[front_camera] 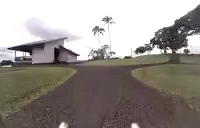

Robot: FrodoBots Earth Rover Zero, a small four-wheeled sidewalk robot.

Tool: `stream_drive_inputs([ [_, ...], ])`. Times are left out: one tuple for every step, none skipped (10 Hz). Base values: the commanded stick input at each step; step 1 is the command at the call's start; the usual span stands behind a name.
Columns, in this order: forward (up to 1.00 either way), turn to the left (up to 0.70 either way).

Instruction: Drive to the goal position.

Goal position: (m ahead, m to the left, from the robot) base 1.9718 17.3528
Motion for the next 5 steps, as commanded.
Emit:
stream_drive_inputs([
  [0.85, 0.00],
  [0.85, 0.00],
  [0.85, 0.00],
  [0.85, 0.00],
  [0.85, 0.00],
])
